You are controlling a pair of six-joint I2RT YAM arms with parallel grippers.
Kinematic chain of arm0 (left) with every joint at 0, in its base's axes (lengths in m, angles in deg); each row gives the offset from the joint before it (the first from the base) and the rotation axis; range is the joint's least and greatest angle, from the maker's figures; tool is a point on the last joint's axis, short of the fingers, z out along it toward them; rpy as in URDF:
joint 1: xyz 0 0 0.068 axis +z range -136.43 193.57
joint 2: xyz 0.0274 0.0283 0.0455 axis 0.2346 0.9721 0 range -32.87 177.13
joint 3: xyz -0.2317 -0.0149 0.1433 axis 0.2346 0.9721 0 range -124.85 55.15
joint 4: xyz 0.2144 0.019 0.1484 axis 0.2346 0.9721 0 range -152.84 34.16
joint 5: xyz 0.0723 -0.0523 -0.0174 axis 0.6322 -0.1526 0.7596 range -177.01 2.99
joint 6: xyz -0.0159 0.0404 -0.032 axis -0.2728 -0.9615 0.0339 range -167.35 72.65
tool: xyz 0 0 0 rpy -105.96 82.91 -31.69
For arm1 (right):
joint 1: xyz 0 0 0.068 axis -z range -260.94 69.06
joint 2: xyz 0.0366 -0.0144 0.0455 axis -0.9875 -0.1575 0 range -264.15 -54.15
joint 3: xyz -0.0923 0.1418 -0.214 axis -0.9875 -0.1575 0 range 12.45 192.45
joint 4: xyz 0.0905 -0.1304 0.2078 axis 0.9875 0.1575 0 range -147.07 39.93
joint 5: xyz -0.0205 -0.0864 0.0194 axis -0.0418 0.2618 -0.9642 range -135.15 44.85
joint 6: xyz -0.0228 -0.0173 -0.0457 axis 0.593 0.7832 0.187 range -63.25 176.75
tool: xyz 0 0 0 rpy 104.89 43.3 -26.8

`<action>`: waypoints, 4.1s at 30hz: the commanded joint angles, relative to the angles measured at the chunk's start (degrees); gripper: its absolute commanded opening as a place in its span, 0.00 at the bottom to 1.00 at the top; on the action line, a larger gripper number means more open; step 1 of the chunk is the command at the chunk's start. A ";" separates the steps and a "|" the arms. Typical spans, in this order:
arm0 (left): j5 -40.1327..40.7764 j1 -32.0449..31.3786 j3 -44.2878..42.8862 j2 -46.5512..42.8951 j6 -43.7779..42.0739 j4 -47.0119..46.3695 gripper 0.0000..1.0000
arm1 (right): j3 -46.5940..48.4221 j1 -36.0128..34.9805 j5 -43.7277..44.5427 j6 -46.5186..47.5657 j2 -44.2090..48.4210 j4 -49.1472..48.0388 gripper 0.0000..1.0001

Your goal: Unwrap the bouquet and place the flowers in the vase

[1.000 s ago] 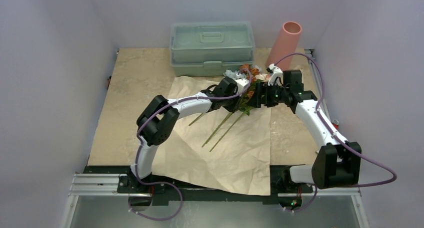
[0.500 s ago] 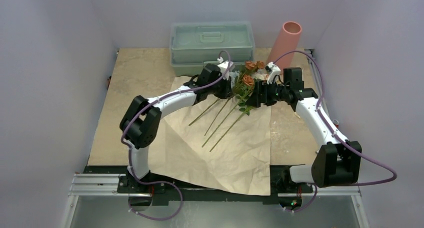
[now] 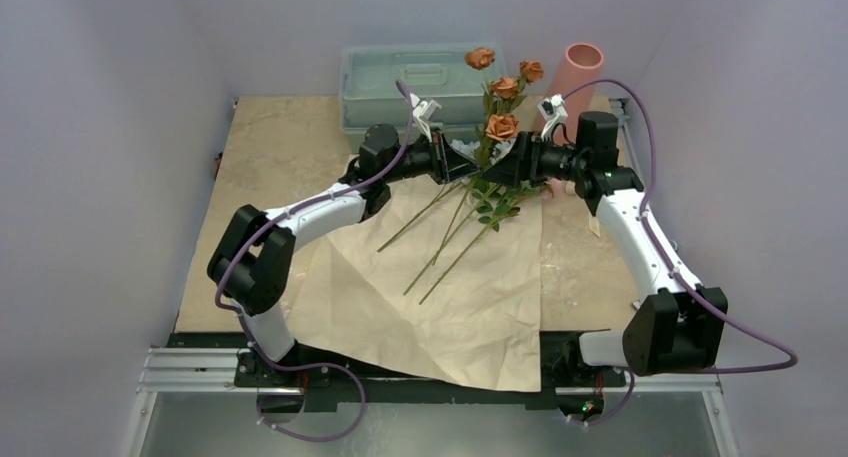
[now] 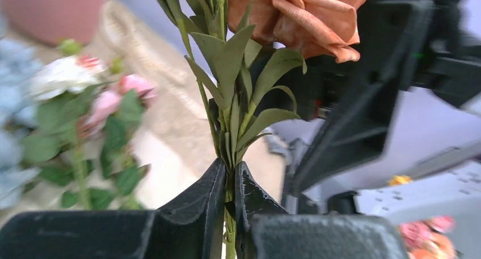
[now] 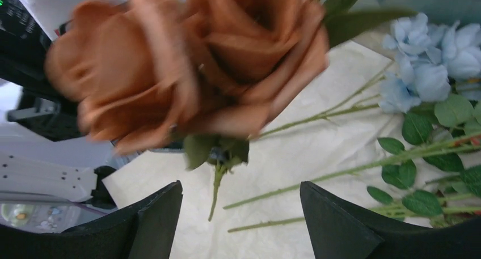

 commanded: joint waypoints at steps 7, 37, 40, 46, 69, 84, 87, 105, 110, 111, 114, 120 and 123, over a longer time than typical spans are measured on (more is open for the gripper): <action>-17.34 0.16 0.68 -0.48 18.52 -30.28 0.00 | 2.19 2.94 -13.60 -17.46 0.17 -16.23 0.64; -21.47 -0.60 -0.67 -1.00 12.84 -23.84 0.41 | 7.07 3.74 -19.33 -30.73 0.85 -31.83 0.00; -19.40 -0.17 -1.16 -4.03 2.71 -12.86 0.66 | 9.92 3.91 -17.47 -28.02 1.14 -29.62 0.00; -13.44 2.36 -5.26 -8.96 -17.08 7.76 1.00 | 18.49 5.79 -14.86 -22.01 -0.85 -25.51 0.00; 12.79 4.29 -6.88 -14.54 -29.51 23.41 1.00 | 69.97 24.42 21.25 -3.54 -23.07 -15.63 0.00; 13.09 4.30 -7.25 -12.59 -28.70 22.75 1.00 | 71.30 24.43 30.27 0.00 -28.75 -13.00 0.00; 13.06 4.29 -7.22 -12.57 -27.84 22.82 1.00 | 71.88 24.43 29.71 -1.18 -30.44 -13.23 0.00; 15.50 4.33 -6.86 -11.87 -28.78 23.54 1.00 | 67.94 20.24 29.45 2.24 -35.35 -12.72 0.00; 15.76 4.29 -6.37 -11.99 -28.66 23.58 1.00 | 69.06 18.75 30.90 2.74 -35.26 -14.65 0.00; 15.82 4.35 -6.22 -12.06 -28.66 23.57 1.00 | 69.15 18.73 31.23 2.75 -34.72 -15.23 0.00; 15.99 4.36 -5.85 -12.29 -28.78 23.48 1.00 | 70.11 19.08 31.64 2.93 -33.42 -15.64 0.00; 15.85 4.36 -5.46 -12.07 -28.65 23.38 1.00 | 69.45 19.27 32.61 1.84 -28.71 -18.24 0.00; 15.57 4.32 -5.55 -11.88 -28.63 23.14 1.00 | 72.21 19.23 32.93 0.26 -27.99 -16.61 0.00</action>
